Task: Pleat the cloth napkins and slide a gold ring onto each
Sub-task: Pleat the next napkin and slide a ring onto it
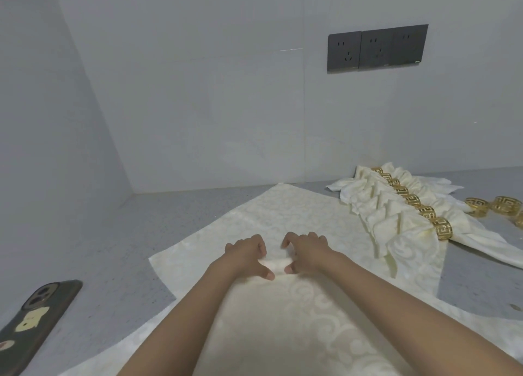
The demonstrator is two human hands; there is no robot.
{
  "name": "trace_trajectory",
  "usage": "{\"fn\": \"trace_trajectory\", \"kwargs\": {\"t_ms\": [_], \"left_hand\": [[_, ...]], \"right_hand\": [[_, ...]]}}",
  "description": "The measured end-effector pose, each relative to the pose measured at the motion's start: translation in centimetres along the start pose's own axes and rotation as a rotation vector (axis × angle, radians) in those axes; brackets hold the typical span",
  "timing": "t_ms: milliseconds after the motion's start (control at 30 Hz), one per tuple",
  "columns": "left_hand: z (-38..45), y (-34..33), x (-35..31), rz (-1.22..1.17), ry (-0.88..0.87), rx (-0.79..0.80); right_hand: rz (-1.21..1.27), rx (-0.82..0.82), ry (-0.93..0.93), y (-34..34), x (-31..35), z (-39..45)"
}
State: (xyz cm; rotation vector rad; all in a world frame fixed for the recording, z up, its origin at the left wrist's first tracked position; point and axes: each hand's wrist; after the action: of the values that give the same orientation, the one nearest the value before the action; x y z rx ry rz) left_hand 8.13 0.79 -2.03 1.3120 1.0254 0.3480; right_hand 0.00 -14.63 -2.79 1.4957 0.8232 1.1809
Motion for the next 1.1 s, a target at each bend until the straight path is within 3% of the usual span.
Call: {"fn": "trace_trajectory", "kwargs": {"t_ms": [167, 333, 433, 567, 833, 1000, 1100], "left_hand": [[-0.2, 0.1, -0.5, 0.090, -0.063, -0.017], [-1.6, -0.6, -0.9, 0.110, -0.162, -0.242], [-2.9, -1.0, -0.3, 0.038, -0.210, -0.289], [-4.3, -1.7, 0.7, -0.017, -0.227, -0.268], [-6.2, -0.8, 1.9, -0.150, -0.182, -0.094], [-6.0, -0.9, 1.9, -0.271, -0.111, -0.101], [-5.3, -1.5, 1.5, -0.229, -0.070, -0.146]], "right_hand": [[0.026, -0.036, 0.011, 0.0, -0.1, -0.3], [-0.065, -0.308, 0.140, -0.3, -0.2, -2.1], [-0.111, -0.387, 0.237, -0.7, -0.3, -3.4], [-0.019, -0.334, 0.278, -0.8, -0.5, -4.6], [0.256, -0.113, 0.168, -0.4, -1.5, -5.7], [0.477, -0.163, 0.055, -0.7, -2.2, -6.0], [0.483, -0.188, 0.042, -1.4, -2.1, -6.1]]}}
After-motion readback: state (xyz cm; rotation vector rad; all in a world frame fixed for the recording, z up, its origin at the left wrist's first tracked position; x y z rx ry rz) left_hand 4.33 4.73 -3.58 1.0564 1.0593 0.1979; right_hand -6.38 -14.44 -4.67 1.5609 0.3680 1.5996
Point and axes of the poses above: each hand's wrist, its own z-axis towards the middle knuckle, its own y-axis out of the back of the hand, x = y × z, and after that the axes turned 6 degrees about -x, right-handed
